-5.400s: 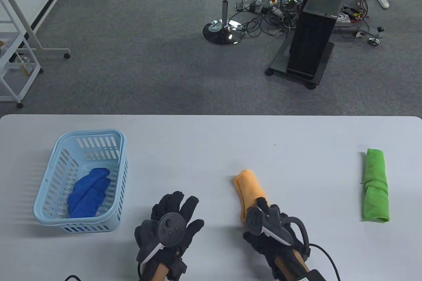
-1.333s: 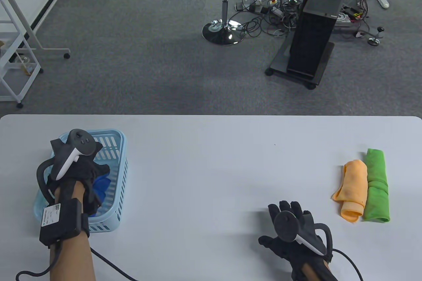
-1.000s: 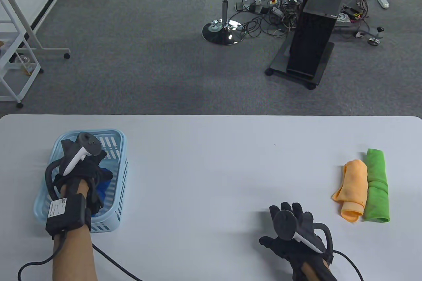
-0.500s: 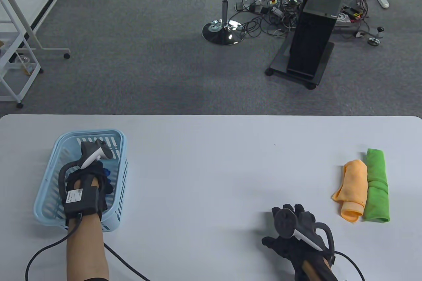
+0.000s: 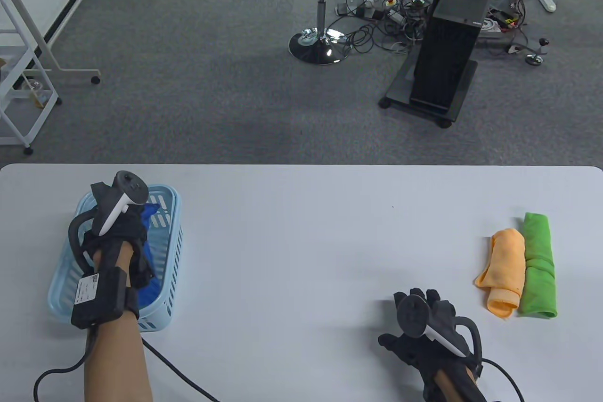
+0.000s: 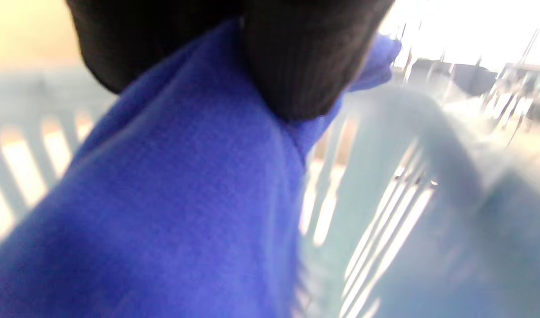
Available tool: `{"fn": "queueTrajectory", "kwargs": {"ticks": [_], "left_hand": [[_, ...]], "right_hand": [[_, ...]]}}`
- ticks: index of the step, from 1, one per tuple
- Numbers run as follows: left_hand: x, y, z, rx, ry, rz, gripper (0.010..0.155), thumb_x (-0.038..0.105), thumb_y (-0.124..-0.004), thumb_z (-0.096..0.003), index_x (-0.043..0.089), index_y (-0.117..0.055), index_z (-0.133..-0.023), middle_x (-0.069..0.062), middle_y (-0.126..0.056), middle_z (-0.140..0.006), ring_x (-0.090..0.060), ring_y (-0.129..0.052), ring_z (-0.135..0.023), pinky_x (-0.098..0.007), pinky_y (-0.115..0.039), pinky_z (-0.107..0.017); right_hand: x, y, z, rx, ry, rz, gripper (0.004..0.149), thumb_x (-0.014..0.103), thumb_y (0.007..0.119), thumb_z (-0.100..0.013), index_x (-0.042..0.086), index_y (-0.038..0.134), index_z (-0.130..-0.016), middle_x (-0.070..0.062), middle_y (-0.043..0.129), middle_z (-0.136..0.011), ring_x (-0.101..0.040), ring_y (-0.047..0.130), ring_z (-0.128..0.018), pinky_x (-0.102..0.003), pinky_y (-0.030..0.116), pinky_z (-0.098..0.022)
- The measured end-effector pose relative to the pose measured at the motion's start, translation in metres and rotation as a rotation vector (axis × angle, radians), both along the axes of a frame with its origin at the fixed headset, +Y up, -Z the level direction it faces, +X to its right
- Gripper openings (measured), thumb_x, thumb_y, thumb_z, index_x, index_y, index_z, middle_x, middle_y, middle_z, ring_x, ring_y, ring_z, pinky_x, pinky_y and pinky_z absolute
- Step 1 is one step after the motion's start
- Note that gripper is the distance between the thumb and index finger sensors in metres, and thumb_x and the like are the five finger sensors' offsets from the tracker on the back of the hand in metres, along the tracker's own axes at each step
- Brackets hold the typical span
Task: Roll rectangular towel into towel roll
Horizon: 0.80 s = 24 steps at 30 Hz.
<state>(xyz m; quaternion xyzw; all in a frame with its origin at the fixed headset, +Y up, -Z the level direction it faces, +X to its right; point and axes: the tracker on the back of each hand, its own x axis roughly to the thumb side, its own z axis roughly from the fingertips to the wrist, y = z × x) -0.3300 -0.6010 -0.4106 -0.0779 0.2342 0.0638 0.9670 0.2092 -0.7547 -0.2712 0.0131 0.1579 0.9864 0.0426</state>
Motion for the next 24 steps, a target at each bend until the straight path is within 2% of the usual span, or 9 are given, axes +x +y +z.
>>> {"fn": "queueTrajectory", "kwargs": {"ticks": [3,6,9,12,15,17,19,21,24], "left_hand": [[0.031,0.058,0.023,0.229,-0.083,0.013,0.06,0.028,-0.091,-0.0392,0.035,-0.073,-0.096,-0.006,-0.082,-0.09,-0.032,-0.093,-0.079,-0.055,-0.078,-0.059],[0.068,0.097,0.053,0.433,-0.234,0.12,0.053,0.031,-0.09,-0.0401,0.045,-0.075,-0.089,-0.005,-0.083,-0.089,-0.031,-0.095,-0.078,-0.054,-0.079,-0.059],[0.107,0.12,0.082,0.578,-0.365,0.247,0.05,0.032,-0.09,-0.0403,0.044,-0.076,-0.087,-0.005,-0.084,-0.089,-0.032,-0.095,-0.077,-0.054,-0.079,-0.058],[0.145,0.119,0.107,0.627,-0.482,0.327,0.049,0.035,-0.09,-0.0398,0.042,-0.077,-0.087,-0.006,-0.087,-0.088,-0.03,-0.098,-0.074,-0.053,-0.081,-0.055],[0.178,0.084,0.122,0.565,-0.528,0.361,0.048,0.039,-0.089,-0.0385,0.038,-0.078,-0.086,-0.009,-0.095,-0.084,-0.028,-0.105,-0.067,-0.05,-0.085,-0.051],[0.193,0.043,0.126,0.486,-0.528,0.384,0.048,0.04,-0.089,-0.0377,0.035,-0.08,-0.085,-0.008,-0.098,-0.081,-0.028,-0.107,-0.063,-0.049,-0.087,-0.048],[0.206,-0.018,0.129,0.344,-0.498,0.443,0.048,0.04,-0.09,-0.0371,0.032,-0.081,-0.084,-0.009,-0.101,-0.077,-0.027,-0.109,-0.058,-0.048,-0.088,-0.045],[0.216,-0.073,0.137,0.287,-0.494,0.443,0.048,0.042,-0.091,-0.0353,0.028,-0.084,-0.08,-0.009,-0.106,-0.068,-0.026,-0.112,-0.048,-0.047,-0.09,-0.039],[0.222,-0.121,0.153,0.195,-0.543,0.34,0.047,0.046,-0.089,-0.0343,0.028,-0.085,-0.078,-0.006,-0.11,-0.058,-0.022,-0.115,-0.039,-0.043,-0.094,-0.033]], "right_hand": [[0.0,0.004,0.001,0.01,0.001,-0.017,0.097,0.064,0.069,-0.029,0.02,0.032,-0.107,-0.016,0.025,-0.109,-0.044,0.022,-0.101,-0.069,0.027,-0.07],[-0.001,0.005,0.001,0.011,0.004,-0.031,0.097,0.064,0.069,-0.029,0.02,0.033,-0.107,-0.015,0.025,-0.109,-0.043,0.022,-0.102,-0.069,0.027,-0.07],[-0.004,0.006,0.003,0.009,0.016,-0.033,0.096,0.064,0.069,-0.029,0.02,0.033,-0.107,-0.016,0.025,-0.109,-0.043,0.022,-0.102,-0.069,0.027,-0.07],[-0.007,0.006,0.004,0.002,0.028,-0.041,0.096,0.064,0.069,-0.029,0.02,0.033,-0.107,-0.015,0.025,-0.11,-0.043,0.022,-0.102,-0.069,0.027,-0.07],[-0.009,0.005,0.005,-0.001,0.037,-0.038,0.096,0.064,0.069,-0.029,0.02,0.033,-0.107,-0.015,0.025,-0.11,-0.043,0.022,-0.102,-0.069,0.027,-0.07],[-0.009,0.005,0.005,-0.004,0.041,-0.036,0.096,0.064,0.069,-0.029,0.02,0.034,-0.107,-0.016,0.026,-0.109,-0.043,0.023,-0.102,-0.069,0.027,-0.07],[-0.008,0.004,0.006,-0.006,0.047,-0.028,0.096,0.064,0.069,-0.029,0.02,0.034,-0.107,-0.016,0.026,-0.109,-0.043,0.023,-0.102,-0.069,0.027,-0.07],[-0.008,0.004,0.006,-0.01,0.048,-0.027,0.095,0.064,0.069,-0.029,0.019,0.035,-0.107,-0.016,0.026,-0.109,-0.044,0.023,-0.101,-0.069,0.028,-0.07],[-0.008,0.004,0.005,-0.008,0.032,-0.011,0.094,0.063,0.069,-0.03,0.019,0.038,-0.107,-0.016,0.029,-0.109,-0.044,0.025,-0.102,-0.069,0.029,-0.07]]}}
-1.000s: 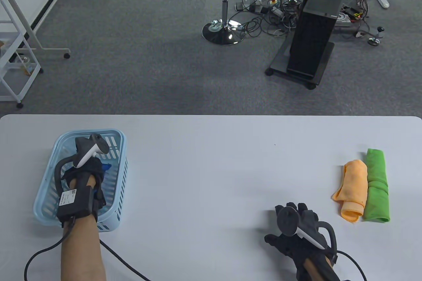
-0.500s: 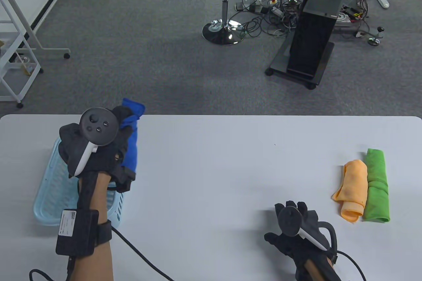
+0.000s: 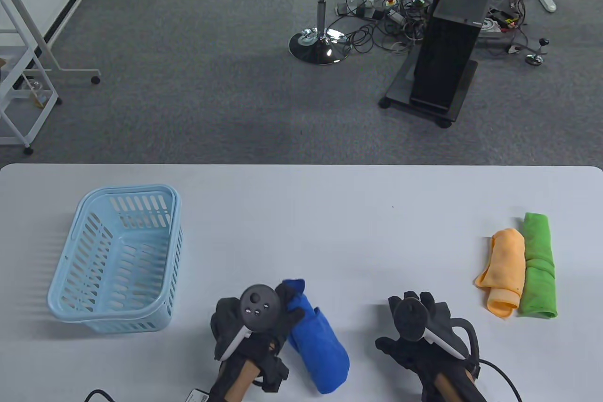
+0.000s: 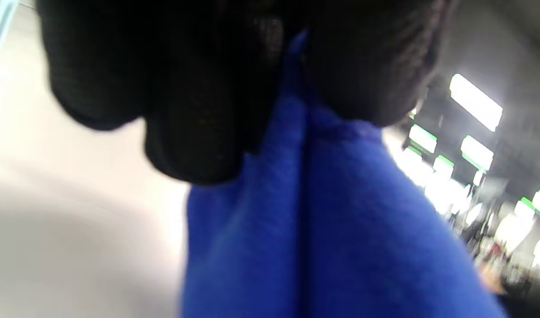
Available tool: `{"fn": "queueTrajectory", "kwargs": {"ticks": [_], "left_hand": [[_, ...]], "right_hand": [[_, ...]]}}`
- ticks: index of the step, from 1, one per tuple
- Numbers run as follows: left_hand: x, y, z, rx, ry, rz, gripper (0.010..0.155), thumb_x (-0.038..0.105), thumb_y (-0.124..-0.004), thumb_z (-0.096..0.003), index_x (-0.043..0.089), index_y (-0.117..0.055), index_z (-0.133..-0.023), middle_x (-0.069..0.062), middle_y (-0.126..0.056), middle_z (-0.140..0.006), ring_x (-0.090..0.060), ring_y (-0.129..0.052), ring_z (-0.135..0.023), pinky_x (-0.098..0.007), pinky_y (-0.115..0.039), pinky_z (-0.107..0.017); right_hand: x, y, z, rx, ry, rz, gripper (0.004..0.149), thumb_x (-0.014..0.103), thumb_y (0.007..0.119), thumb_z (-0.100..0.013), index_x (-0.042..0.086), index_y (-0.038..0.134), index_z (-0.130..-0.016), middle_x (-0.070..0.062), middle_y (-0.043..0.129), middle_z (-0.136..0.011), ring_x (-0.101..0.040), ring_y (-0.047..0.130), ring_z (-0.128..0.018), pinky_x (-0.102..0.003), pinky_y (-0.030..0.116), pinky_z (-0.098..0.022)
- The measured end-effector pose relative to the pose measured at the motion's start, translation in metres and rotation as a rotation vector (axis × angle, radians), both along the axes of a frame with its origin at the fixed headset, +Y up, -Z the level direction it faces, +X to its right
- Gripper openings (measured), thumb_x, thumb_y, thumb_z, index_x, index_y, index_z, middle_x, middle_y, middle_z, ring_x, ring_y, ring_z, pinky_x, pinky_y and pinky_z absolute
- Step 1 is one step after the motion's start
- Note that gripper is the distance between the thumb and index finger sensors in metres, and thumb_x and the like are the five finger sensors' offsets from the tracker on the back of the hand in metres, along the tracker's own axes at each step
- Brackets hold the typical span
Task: Roll rectangular towel into towel roll
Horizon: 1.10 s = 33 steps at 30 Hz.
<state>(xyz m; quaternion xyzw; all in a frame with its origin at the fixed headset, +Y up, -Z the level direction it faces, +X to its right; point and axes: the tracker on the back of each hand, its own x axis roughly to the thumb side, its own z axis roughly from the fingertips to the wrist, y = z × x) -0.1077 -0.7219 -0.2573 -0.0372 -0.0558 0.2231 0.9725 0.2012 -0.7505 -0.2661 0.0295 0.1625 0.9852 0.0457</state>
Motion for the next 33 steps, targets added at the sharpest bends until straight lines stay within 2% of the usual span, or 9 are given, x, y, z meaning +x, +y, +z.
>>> {"fn": "queueTrajectory", "kwargs": {"ticks": [3,10,17,19,21,22,24,26,33], "left_hand": [[-0.004,-0.008,0.01,0.095,0.014,0.089,0.047,0.044,-0.089,-0.0339,0.029,-0.085,-0.078,-0.006,-0.11,-0.06,-0.023,-0.115,-0.041,-0.044,-0.093,-0.035],[-0.001,-0.002,0.018,0.154,-0.044,0.296,0.047,0.039,-0.089,-0.0346,0.032,-0.08,-0.08,-0.006,-0.104,-0.073,-0.026,-0.113,-0.054,-0.047,-0.09,-0.042],[0.022,0.0,0.026,0.204,-0.26,0.366,0.047,0.037,-0.089,-0.0341,0.035,-0.078,-0.08,-0.004,-0.102,-0.078,-0.025,-0.112,-0.059,-0.046,-0.089,-0.045],[0.024,0.0,0.027,0.202,-0.248,0.359,0.047,0.038,-0.09,-0.0342,0.034,-0.079,-0.08,-0.004,-0.102,-0.078,-0.025,-0.112,-0.059,-0.046,-0.089,-0.045],[0.021,-0.001,0.026,0.194,-0.207,0.338,0.046,0.04,-0.09,-0.0348,0.033,-0.08,-0.08,-0.005,-0.101,-0.08,-0.026,-0.111,-0.061,-0.047,-0.088,-0.046],[0.017,-0.002,0.025,0.184,-0.163,0.328,0.046,0.041,-0.09,-0.035,0.032,-0.08,-0.079,-0.007,-0.097,-0.085,-0.029,-0.107,-0.067,-0.05,-0.085,-0.05],[0.008,-0.003,0.022,0.167,-0.102,0.332,0.045,0.043,-0.09,-0.0351,0.032,-0.082,-0.079,-0.009,-0.086,-0.097,-0.036,-0.092,-0.085,-0.056,-0.076,-0.058],[-0.006,-0.004,0.019,0.158,0.011,0.374,0.046,0.048,-0.089,-0.0343,0.029,-0.087,-0.076,-0.012,-0.079,-0.101,-0.041,-0.083,-0.091,-0.06,-0.07,-0.061],[-0.049,-0.003,0.017,0.132,0.295,0.415,0.055,0.06,-0.083,-0.0338,0.01,-0.101,-0.048,-0.015,-0.084,-0.096,-0.047,-0.082,-0.089,-0.062,-0.069,-0.06]], "right_hand": [[-0.002,0.002,0.001,0.013,0.0,-0.017,0.092,0.063,0.069,-0.03,0.02,0.04,-0.107,-0.016,0.031,-0.109,-0.044,0.027,-0.102,-0.069,0.03,-0.07],[-0.016,0.005,0.006,-0.065,0.039,-0.213,0.089,0.061,0.069,-0.031,0.022,0.043,-0.107,-0.013,0.037,-0.11,-0.041,0.032,-0.103,-0.071,0.026,-0.068],[-0.03,0.003,0.008,-0.178,0.071,-0.538,0.096,0.052,0.079,-0.031,0.02,0.029,-0.107,-0.011,0.04,-0.109,-0.039,0.039,-0.103,-0.071,0.025,-0.068],[-0.031,0.001,0.007,-0.204,0.083,-0.597,0.082,0.046,0.082,-0.032,0.023,0.05,-0.104,-0.009,0.051,-0.107,-0.038,0.045,-0.103,-0.072,0.026,-0.068],[-0.027,0.003,0.006,-0.102,0.05,-0.605,0.045,0.04,0.083,-0.031,0.024,0.089,-0.073,-0.001,0.079,-0.09,-0.032,0.065,-0.096,-0.071,0.033,-0.067],[-0.023,0.008,0.006,-0.001,0.015,-0.587,0.044,0.039,0.084,-0.029,0.022,0.093,-0.069,-0.002,0.086,-0.083,-0.031,0.075,-0.09,-0.071,0.038,-0.067],[-0.018,0.013,0.005,0.052,-0.006,-0.551,0.043,0.039,0.084,-0.028,0.022,0.094,-0.067,-0.002,0.087,-0.082,-0.03,0.076,-0.089,-0.071,0.039,-0.067],[-0.009,0.018,0.004,0.087,-0.032,-0.536,0.043,0.039,0.083,-0.029,0.022,0.093,-0.068,-0.002,0.086,-0.082,-0.031,0.077,-0.088,-0.07,0.041,-0.067],[0.04,0.038,-0.001,0.356,-0.26,-0.381,0.044,0.04,0.083,-0.029,0.021,0.094,-0.067,-0.004,0.088,-0.08,-0.03,0.083,-0.083,-0.067,0.048,-0.067]]}}
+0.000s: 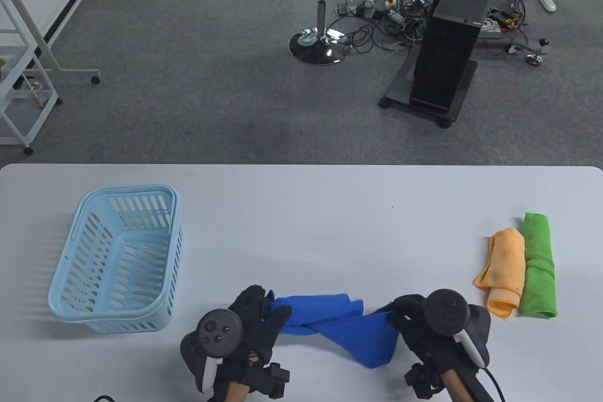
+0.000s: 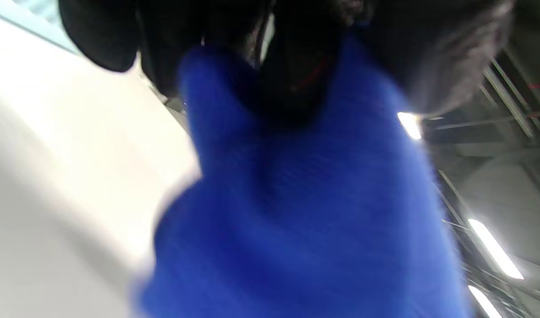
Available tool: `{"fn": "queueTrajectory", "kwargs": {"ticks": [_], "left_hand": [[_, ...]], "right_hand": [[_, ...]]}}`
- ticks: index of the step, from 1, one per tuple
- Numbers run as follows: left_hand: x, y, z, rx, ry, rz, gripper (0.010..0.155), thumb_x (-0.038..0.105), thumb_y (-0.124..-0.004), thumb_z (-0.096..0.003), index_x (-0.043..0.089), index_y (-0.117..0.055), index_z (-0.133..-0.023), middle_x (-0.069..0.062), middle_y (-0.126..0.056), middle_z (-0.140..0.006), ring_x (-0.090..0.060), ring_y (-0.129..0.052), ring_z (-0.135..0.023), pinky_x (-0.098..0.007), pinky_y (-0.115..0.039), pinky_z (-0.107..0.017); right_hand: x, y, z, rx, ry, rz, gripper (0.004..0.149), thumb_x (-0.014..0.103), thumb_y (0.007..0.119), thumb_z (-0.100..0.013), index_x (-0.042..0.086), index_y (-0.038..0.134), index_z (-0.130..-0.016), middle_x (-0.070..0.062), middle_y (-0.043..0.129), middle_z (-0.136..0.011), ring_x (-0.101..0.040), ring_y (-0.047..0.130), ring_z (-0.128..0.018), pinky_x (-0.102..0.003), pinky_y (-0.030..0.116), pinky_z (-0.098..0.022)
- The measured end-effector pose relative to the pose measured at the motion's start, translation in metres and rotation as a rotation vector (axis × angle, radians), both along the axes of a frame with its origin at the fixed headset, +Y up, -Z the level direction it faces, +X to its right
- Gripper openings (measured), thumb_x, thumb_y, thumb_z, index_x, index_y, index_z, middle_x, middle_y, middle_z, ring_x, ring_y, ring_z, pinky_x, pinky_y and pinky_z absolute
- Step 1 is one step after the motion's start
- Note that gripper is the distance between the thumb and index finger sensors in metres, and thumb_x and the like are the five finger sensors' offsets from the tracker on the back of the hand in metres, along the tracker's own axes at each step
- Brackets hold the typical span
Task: Roll rectangular towel into towel roll
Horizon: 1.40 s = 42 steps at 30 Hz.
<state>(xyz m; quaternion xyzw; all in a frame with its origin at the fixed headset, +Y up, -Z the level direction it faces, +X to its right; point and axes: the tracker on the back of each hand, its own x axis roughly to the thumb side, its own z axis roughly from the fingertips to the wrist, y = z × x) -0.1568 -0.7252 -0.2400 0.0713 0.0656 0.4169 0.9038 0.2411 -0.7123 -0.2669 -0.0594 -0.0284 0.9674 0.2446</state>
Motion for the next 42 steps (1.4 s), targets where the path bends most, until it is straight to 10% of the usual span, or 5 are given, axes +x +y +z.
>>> {"fn": "queueTrajectory", "kwargs": {"ticks": [8,12,25,32,42], "left_hand": [[-0.022,-0.001,-0.001,-0.044,0.159,-0.071,0.055,0.056,-0.077,-0.0384,0.009,-0.103,-0.054,-0.016,-0.096,-0.085,-0.046,-0.09,-0.081,-0.061,-0.073,-0.056],[0.002,-0.001,-0.003,-0.008,-0.059,-0.185,0.052,0.044,-0.08,-0.0406,0.029,-0.086,-0.09,-0.017,-0.081,-0.1,-0.047,-0.076,-0.093,-0.064,-0.063,-0.063],[0.127,-0.04,0.009,-0.044,-0.721,-0.954,0.082,0.052,-0.089,-0.0314,0.044,-0.055,-0.105,-0.002,-0.057,-0.115,-0.043,-0.046,-0.108,-0.066,-0.041,-0.072],[0.086,-0.022,-0.006,-0.022,-0.389,-0.718,0.042,0.044,-0.083,-0.0367,0.036,-0.094,-0.077,-0.001,-0.101,-0.065,-0.029,-0.091,-0.081,-0.062,-0.06,-0.068],[-0.029,0.035,0.007,0.118,0.139,-0.34,0.042,0.04,-0.083,-0.039,0.029,-0.095,-0.077,-0.009,-0.094,-0.087,-0.038,-0.084,-0.089,-0.063,-0.064,-0.065]], "right_hand": [[0.042,0.003,0.002,0.03,-0.201,0.077,0.044,0.042,0.082,-0.029,0.019,0.096,-0.064,-0.005,0.091,-0.078,-0.03,0.087,-0.079,-0.065,0.053,-0.066],[0.035,-0.001,0.001,0.001,-0.161,0.023,0.044,0.042,0.081,-0.03,0.019,0.096,-0.064,-0.006,0.091,-0.078,-0.03,0.087,-0.079,-0.065,0.053,-0.066],[0.016,0.006,0.005,0.016,0.064,-0.23,0.045,0.043,0.079,-0.031,0.022,0.093,-0.069,-0.004,0.086,-0.083,-0.029,0.083,-0.085,-0.066,0.05,-0.067],[0.024,0.007,0.005,0.046,0.022,-0.201,0.045,0.042,0.08,-0.031,0.021,0.093,-0.068,-0.004,0.087,-0.082,-0.029,0.084,-0.083,-0.066,0.051,-0.067],[0.062,0.014,0.007,0.124,-0.25,-0.017,0.044,0.041,0.08,-0.031,0.02,0.094,-0.067,-0.005,0.088,-0.081,-0.03,0.085,-0.081,-0.065,0.054,-0.066]]}}
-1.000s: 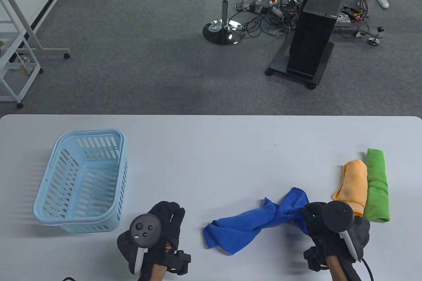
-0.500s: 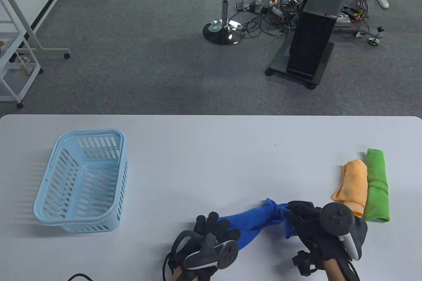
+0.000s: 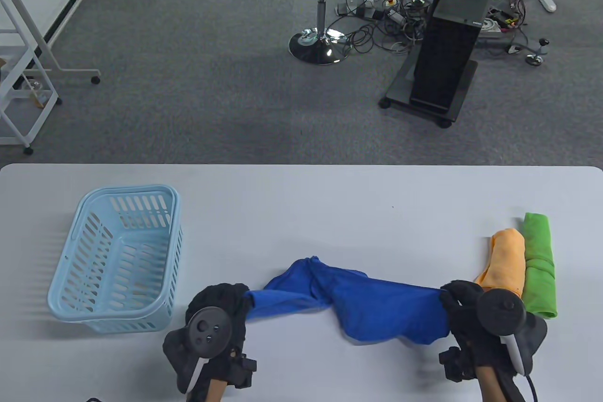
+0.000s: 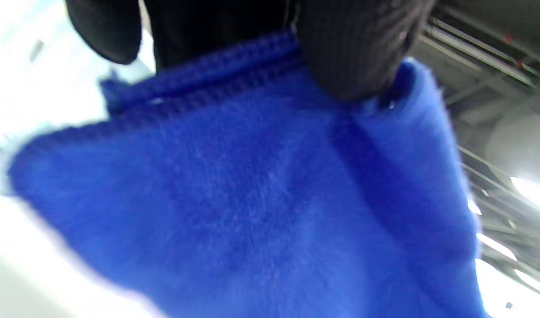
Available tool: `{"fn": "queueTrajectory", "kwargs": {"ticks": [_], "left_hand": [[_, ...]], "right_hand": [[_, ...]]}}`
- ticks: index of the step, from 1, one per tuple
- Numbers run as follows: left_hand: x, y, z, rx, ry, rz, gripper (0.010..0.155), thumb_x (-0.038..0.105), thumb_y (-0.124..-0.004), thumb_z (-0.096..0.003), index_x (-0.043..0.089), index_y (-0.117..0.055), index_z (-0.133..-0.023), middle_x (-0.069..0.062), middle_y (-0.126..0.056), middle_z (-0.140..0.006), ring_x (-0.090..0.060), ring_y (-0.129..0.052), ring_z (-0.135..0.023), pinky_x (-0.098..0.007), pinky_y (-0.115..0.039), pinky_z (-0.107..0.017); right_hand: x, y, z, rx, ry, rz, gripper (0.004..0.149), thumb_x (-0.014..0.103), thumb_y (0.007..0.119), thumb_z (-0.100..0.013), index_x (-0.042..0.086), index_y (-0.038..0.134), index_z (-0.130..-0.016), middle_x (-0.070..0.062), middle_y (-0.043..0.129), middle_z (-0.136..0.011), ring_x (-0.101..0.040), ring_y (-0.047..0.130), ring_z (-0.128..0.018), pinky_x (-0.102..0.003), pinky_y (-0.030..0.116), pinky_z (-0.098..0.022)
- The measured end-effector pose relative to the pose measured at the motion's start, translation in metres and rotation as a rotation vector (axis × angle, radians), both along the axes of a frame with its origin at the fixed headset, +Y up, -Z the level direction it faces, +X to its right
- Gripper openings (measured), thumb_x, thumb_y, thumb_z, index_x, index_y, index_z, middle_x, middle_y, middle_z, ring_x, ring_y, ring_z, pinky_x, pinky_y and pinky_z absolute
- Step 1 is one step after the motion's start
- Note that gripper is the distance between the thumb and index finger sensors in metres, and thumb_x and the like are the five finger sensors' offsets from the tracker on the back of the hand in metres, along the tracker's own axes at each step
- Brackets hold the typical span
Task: Roll rectangular towel into towel roll
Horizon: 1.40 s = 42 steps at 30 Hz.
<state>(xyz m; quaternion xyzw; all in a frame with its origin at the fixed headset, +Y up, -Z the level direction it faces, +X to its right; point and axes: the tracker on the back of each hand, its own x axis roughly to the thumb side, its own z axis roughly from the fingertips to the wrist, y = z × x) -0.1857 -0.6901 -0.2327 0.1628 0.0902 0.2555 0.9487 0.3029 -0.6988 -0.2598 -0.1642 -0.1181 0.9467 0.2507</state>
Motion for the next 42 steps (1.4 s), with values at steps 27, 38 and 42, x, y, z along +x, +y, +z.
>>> {"fn": "queueTrajectory", "kwargs": {"ticks": [27,38,42], "left_hand": [[0.037,-0.07,-0.036,-0.612,-0.077,-0.502,0.049,0.039,-0.091,-0.0358,0.03,-0.087,-0.084,-0.001,-0.093,-0.068,-0.029,-0.092,-0.068,-0.059,-0.068,-0.063],[-0.002,-0.013,-0.019,-0.476,-0.308,-0.066,0.046,0.04,-0.09,-0.0373,0.032,-0.08,-0.082,-0.011,-0.088,-0.098,-0.04,-0.086,-0.092,-0.063,-0.066,-0.064],[0.001,0.013,-0.022,-0.42,-0.324,-0.108,0.048,0.041,-0.091,-0.0356,0.031,-0.079,-0.081,-0.003,-0.101,-0.07,-0.031,-0.098,-0.076,-0.059,-0.071,-0.062]], "right_hand": [[0.014,0.003,0.004,-0.016,-0.058,0.013,0.045,0.036,0.08,-0.032,0.02,0.09,-0.072,-0.007,0.084,-0.085,-0.031,0.083,-0.083,-0.065,0.053,-0.067],[0.007,-0.005,-0.004,-0.069,-0.04,0.084,0.045,0.037,0.08,-0.032,0.02,0.09,-0.073,-0.006,0.084,-0.085,-0.031,0.083,-0.083,-0.065,0.052,-0.067],[0.004,-0.009,-0.006,-0.094,-0.036,0.127,0.045,0.037,0.08,-0.032,0.02,0.09,-0.072,-0.007,0.084,-0.085,-0.031,0.083,-0.083,-0.065,0.052,-0.067]]}}
